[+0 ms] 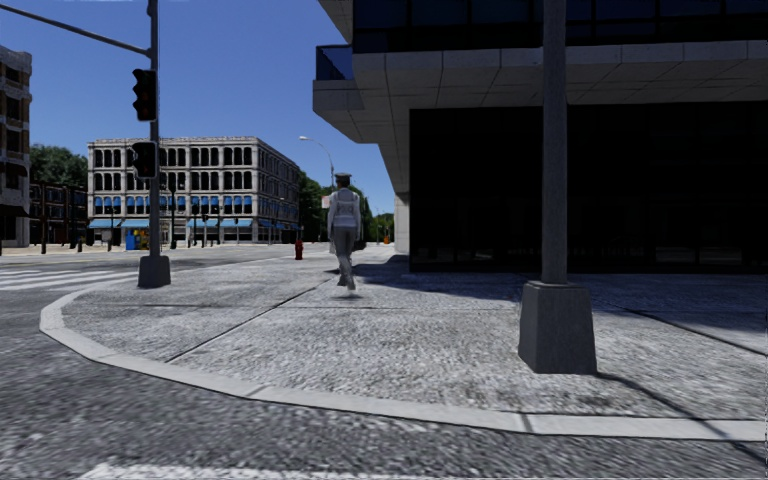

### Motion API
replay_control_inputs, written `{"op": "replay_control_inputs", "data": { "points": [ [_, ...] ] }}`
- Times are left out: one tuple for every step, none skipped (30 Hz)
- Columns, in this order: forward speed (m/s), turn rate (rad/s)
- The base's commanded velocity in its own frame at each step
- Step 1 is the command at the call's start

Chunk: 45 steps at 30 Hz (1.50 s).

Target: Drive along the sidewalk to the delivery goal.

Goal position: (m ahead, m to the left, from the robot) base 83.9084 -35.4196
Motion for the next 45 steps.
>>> {"op": "replay_control_inputs", "data": {
  "points": [
    [2.00,0.25],
    [2.00,0.25],
    [2.00,0.25],
    [2.00,0.25],
    [2.00,0.25],
    [2.00,0.25],
    [2.00,0.25],
    [2.00,0.25],
    [2.00,0.25],
    [2.00,0.22],
    [2.00,0.18],
    [2.00,0.18],
    [1.95,0.17],
    [1.89,0.16],
    [1.82,0.14],
    [1.82,0.14],
    [1.78,0.14],
    [1.77,0.13],
    [1.73,0.12],
    [1.73,0.12],
    [1.72,0.12],
    [1.71,0.10],
    [1.71,0.08],
    [1.71,0.08],
    [1.71,0.07],
    [1.71,0.07],
    [1.71,0.06],
    [1.71,0.06],
    [1.71,0.06],
    [1.71,0.06],
    [1.71,0.05],
    [1.71,0.05],
    [1.71,0.05],
    [1.71,0.05],
    [1.71,0.04],
    [1.71,0.04],
    [1.71,0.04],
    [1.71,0.04],
    [1.71,0.04],
    [1.71,0.04],
    [1.71,0.04],
    [1.71,0.04],
    [1.71,0.04],
    [1.71,0.04],
    [1.71,0.04]
  ]
}}
